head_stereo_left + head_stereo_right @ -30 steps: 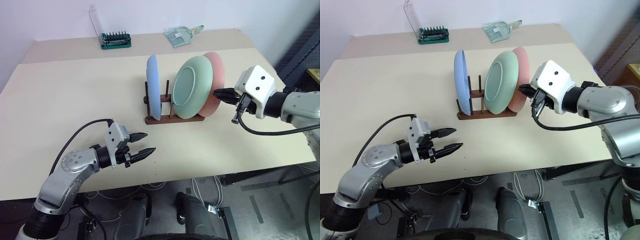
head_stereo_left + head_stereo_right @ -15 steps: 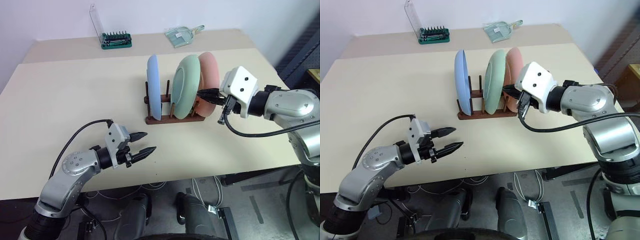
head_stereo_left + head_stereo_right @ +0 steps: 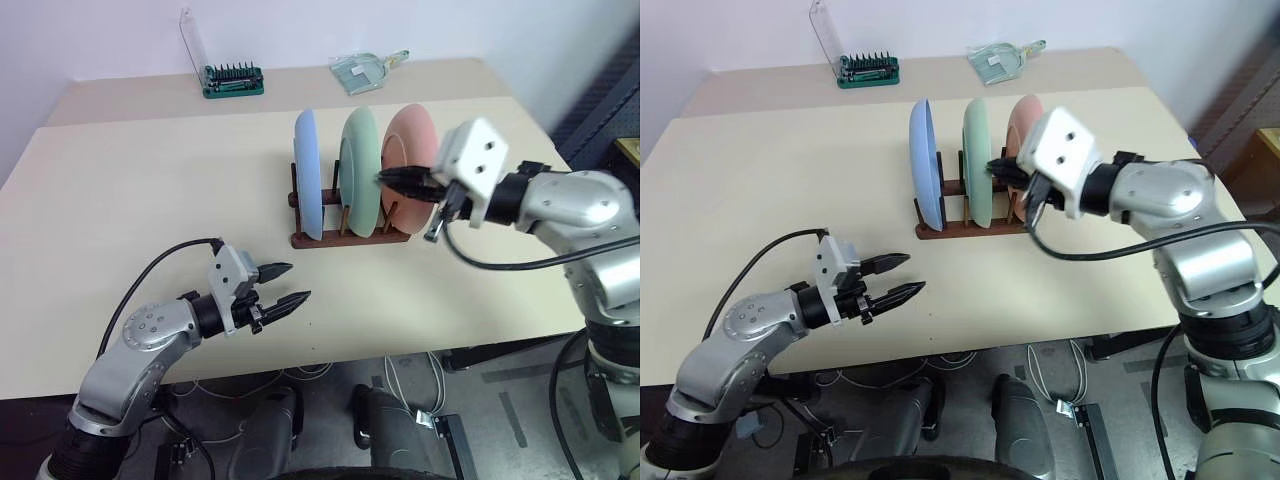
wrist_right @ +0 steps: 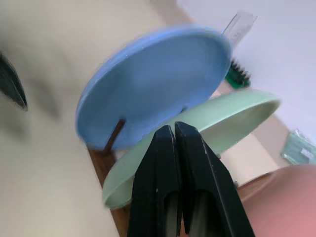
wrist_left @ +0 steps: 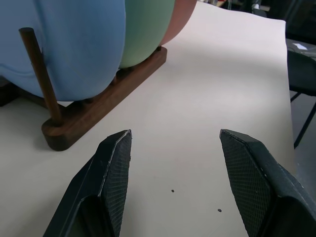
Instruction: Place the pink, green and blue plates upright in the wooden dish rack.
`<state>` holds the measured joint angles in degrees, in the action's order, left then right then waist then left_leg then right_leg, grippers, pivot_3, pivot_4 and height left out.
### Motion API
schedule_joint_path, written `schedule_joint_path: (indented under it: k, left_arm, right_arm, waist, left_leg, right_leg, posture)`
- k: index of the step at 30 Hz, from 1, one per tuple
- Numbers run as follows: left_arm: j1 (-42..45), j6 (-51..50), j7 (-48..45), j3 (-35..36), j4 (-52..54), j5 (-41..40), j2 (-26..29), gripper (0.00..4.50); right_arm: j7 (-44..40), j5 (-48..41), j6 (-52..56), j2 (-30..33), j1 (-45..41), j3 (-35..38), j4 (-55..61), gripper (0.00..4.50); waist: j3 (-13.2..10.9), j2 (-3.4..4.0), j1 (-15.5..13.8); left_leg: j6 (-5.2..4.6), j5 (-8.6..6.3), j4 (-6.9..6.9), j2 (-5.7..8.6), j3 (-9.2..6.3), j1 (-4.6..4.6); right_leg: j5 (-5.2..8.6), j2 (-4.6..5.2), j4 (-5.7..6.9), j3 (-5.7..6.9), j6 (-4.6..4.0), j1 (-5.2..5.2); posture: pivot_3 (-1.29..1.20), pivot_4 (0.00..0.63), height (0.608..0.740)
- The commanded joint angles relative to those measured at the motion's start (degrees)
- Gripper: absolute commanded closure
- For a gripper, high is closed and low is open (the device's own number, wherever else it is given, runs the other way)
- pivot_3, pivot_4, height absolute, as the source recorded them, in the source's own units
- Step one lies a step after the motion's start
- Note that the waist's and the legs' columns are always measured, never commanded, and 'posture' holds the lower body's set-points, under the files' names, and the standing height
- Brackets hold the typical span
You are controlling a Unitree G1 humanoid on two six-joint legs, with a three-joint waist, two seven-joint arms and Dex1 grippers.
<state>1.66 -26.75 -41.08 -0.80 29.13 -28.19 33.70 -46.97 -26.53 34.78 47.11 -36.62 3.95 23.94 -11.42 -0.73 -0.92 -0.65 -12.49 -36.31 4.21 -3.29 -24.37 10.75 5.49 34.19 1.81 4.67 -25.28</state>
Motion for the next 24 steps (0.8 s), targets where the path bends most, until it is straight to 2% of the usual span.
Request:
schedule_joint_path:
  k: [1, 6, 11, 18, 24]
  left_arm:
    - [-1.49, 1.76, -0.56, 7.05, -1.45, -1.17, 1.81, 1.57]
    - [-4.25, 3.5, -1.89, 15.42, -6.81, -1.46, 3.73, 1.57]
    - [-8.0, 7.37, -1.38, 20.4, -12.98, 1.05, 3.78, 1.57]
    - [-12.29, 7.38, 0.0, 21.8, -11.09, 1.07, 2.5, 1.57]
    - [-14.47, 7.12, 1.25, 22.81, -9.35, 0.45, 1.22, 1.57]
  right_arm:
    - [-2.84, -12.19, 3.4, 1.94, 1.46, 17.44, -0.48, 4.44]
    - [-5.96, -14.42, 3.46, 3.72, 12.81, 27.72, -5.23, 4.44]
    - [-7.28, -5.35, -4.78, 2.41, 24.32, 21.89, -12.33, 4.44]
    - [-5.85, 1.78, -14.42, -2.08, 24.12, 14.55, -24.52, 4.44]
    - [-5.4, 4.47, -19.02, -5.41, 21.69, 10.66, -31.31, 4.44]
  waist:
    - [0.01, -0.01, -0.18]
    - [0.11, -0.14, 0.05]
    - [0.15, -0.05, 0.41]
    - [0.14, -0.04, 0.22]
    - [0.14, -0.03, 0.19]
  left_leg:
    - [0.0, 0.0, 0.01, 0.0, -0.02, 0.01]
    - [-0.02, -0.01, 0.02, -0.02, 0.0, 0.15]
    - [-0.01, -0.03, 0.06, -0.04, 0.1, 0.56]
    - [0.01, -0.04, 0.12, -0.14, 0.22, 0.73]
    - [0.01, -0.04, 0.12, -0.14, 0.21, 0.73]
  right_leg:
    - [0.0, -0.01, -0.02, 0.0, 0.01, 0.04]
    - [0.0, 0.0, -0.06, 0.01, -0.01, 0.2]
    - [0.02, 0.05, -0.05, -0.01, -0.02, 0.5]
    - [-0.02, 0.1, -0.07, -0.05, -0.08, 0.55]
    - [-0.02, 0.09, -0.08, -0.05, -0.09, 0.56]
  posture:
    - [0.0, 0.15, 0.74]
    - [0.0, 0.15, 0.74]
    - [0.0, 0.15, 0.74]
    - [0.0, 0.15, 0.74]
    - [0.0, 0.15, 0.74]
